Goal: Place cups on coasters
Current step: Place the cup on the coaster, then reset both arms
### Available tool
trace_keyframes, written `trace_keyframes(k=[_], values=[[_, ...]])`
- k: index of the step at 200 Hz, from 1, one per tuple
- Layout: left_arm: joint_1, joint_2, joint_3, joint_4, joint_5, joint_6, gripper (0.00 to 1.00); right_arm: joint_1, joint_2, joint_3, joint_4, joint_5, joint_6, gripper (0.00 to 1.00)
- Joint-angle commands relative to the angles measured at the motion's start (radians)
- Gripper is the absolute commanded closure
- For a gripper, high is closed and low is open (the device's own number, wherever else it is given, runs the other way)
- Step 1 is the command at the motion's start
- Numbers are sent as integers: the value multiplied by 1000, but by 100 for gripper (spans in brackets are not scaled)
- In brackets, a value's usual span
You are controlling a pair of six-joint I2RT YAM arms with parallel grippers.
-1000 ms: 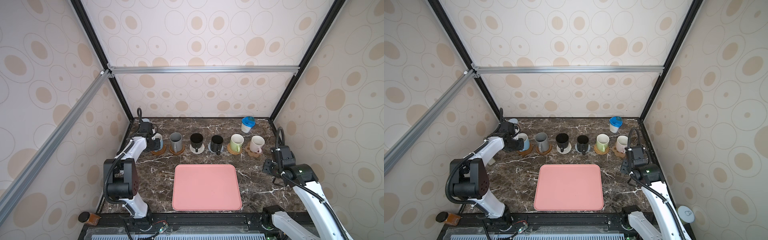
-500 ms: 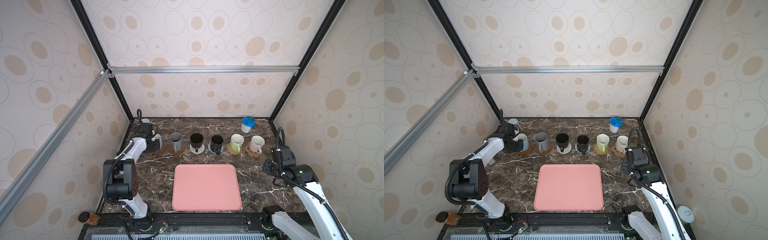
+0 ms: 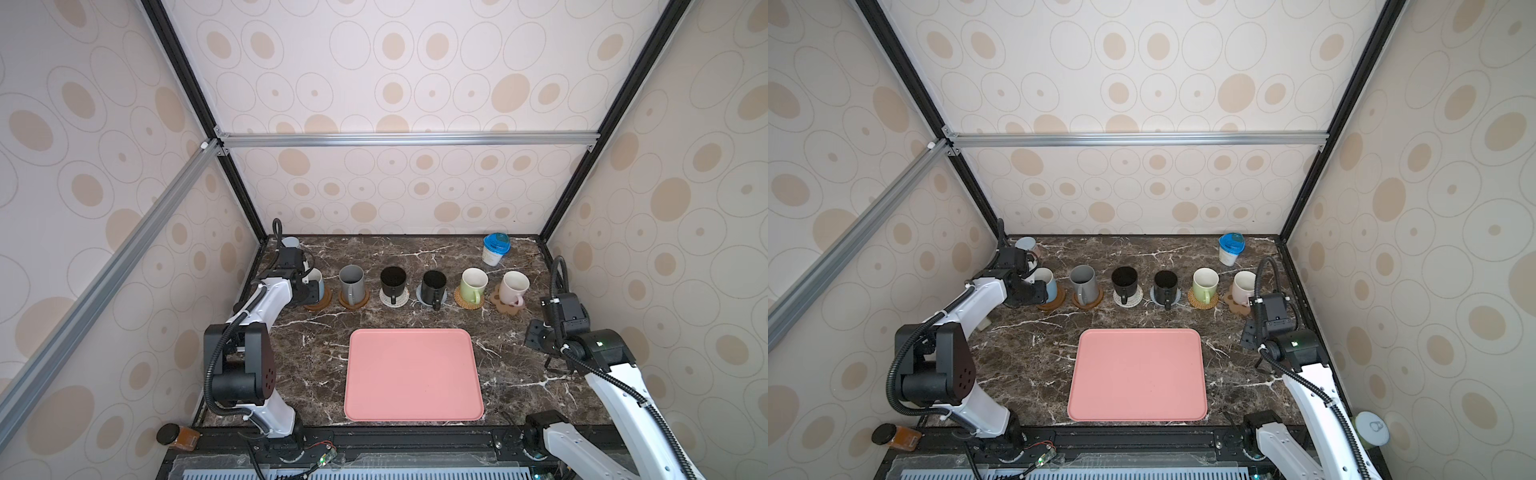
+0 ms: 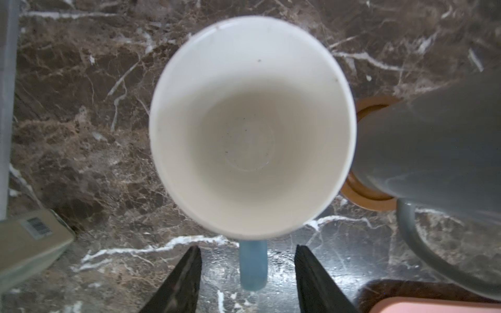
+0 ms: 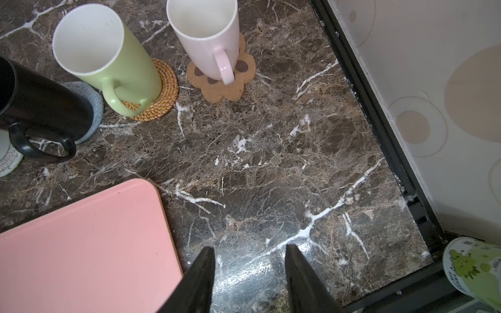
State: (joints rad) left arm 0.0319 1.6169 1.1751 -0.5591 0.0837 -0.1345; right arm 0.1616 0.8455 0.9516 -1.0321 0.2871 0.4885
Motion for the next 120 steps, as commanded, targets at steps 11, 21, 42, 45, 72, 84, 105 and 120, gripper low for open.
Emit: trace_keyframes(k=[11, 21, 42, 45, 72, 84, 105, 120], values=[[6, -118, -71, 97, 42, 14, 23, -8, -18, -13, 14, 11, -22, 53], [6, -166, -119, 157, 53, 10, 20, -8, -35, -22, 47, 16, -44, 52], [6, -276, -251, 331, 32, -16, 1, -8, -88, -65, 155, 54, -90, 49], [6, -297, -277, 361, 24, -20, 0, -7, -97, -73, 174, 62, -98, 48], [6, -439, -474, 614, -4, -61, 0, -8, -165, -158, 352, 91, -185, 37], [6, -496, -562, 734, 0, -68, 0, -8, -186, -201, 417, 107, -217, 29], [6, -592, -746, 1000, 5, -67, 0, -8, -204, -282, 554, 146, -264, 19], [6, -649, -884, 1194, -27, -78, 0, -8, -201, -351, 671, 166, -315, 7]])
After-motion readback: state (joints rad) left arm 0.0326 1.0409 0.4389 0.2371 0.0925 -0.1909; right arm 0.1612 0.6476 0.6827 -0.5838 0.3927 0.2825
